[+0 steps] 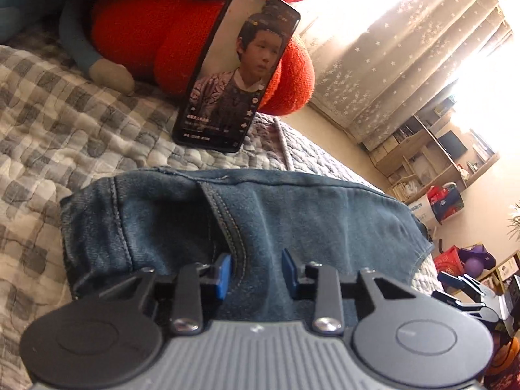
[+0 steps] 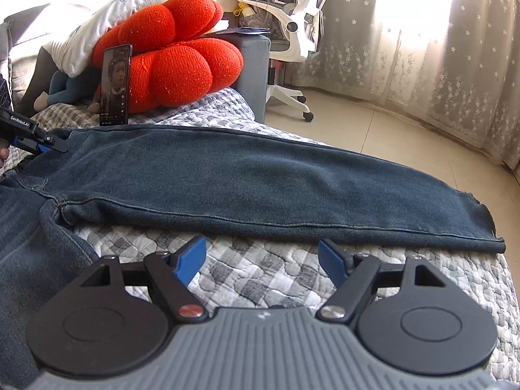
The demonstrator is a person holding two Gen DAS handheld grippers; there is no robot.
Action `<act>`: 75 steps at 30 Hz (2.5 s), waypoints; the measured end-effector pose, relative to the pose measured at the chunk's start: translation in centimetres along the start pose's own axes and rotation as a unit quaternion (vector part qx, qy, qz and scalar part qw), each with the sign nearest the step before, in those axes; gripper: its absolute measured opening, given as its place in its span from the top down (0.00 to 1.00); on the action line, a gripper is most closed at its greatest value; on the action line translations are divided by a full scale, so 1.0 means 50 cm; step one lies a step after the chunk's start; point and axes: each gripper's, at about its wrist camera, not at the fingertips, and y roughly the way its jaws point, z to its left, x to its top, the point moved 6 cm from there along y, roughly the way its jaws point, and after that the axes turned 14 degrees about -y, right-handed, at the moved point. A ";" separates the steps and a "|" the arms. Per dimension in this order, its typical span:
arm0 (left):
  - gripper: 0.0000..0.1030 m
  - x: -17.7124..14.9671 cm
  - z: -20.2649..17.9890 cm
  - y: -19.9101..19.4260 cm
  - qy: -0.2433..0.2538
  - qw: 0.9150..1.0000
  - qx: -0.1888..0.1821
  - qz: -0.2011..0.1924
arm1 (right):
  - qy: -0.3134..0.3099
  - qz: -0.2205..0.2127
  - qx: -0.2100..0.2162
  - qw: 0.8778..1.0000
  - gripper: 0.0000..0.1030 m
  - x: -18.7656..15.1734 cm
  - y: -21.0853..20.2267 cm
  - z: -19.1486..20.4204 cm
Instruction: Fold clothes
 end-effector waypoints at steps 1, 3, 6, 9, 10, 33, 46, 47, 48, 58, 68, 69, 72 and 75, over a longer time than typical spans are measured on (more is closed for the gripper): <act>0.74 -0.004 -0.003 -0.007 0.011 1.000 0.019 -0.019 | -0.002 -0.001 -0.003 1.000 0.24 0.000 -0.002 0.000; 0.71 -0.012 -0.009 -0.023 0.033 0.996 0.056 -0.056 | -0.005 -0.004 -0.008 1.000 0.24 0.002 -0.008 -0.001; 0.51 -0.031 -0.036 -0.055 0.086 0.984 0.105 -0.114 | -0.014 -0.022 -0.003 1.000 0.24 0.014 -0.021 0.010; 0.39 -0.055 -0.066 -0.088 0.129 0.970 0.129 -0.158 | -0.035 -0.052 0.024 0.998 0.24 0.030 -0.038 0.046; 0.39 -0.065 -0.077 -0.100 0.141 0.968 0.124 -0.164 | -0.044 -0.061 0.038 0.996 0.24 0.034 -0.044 0.062; 0.27 -0.208 -0.045 -0.105 0.171 0.977 0.066 -0.112 | -0.215 -0.095 0.179 0.955 0.24 -0.083 -0.094 0.185; 0.27 -0.213 -0.052 -0.118 0.163 0.971 0.117 -0.126 | -0.062 -0.022 0.053 0.996 0.24 -0.276 -0.190 -0.130; 0.27 -0.213 -0.052 -0.119 0.163 0.971 0.119 -0.127 | -0.044 -0.018 0.046 0.998 0.24 -0.292 -0.202 -0.151; 0.27 -0.215 -0.052 -0.121 0.162 0.971 0.121 -0.128 | -0.026 -0.014 0.037 0.999 0.24 -0.308 -0.214 -0.172; 0.27 -0.239 -0.064 -0.158 0.190 0.960 0.160 -0.125 | 0.037 0.012 -0.055 0.998 0.24 -0.411 -0.294 -0.272; 0.27 -0.224 -0.139 -0.174 0.158 0.971 0.113 -0.139 | -0.021 -0.068 0.033 0.997 0.23 -0.221 -0.243 -0.159; 0.27 -0.224 -0.148 -0.165 0.162 0.970 0.115 -0.138 | -0.034 -0.076 0.047 0.995 0.23 -0.193 -0.229 -0.136; 0.26 -0.218 -0.172 -0.140 0.166 0.967 0.139 -0.132 | -0.071 -0.095 0.088 0.989 0.23 -0.117 -0.193 -0.073; 0.26 -0.208 -0.184 -0.121 0.154 0.965 0.172 -0.122 | -0.090 -0.107 0.113 0.984 0.23 -0.057 -0.161 -0.034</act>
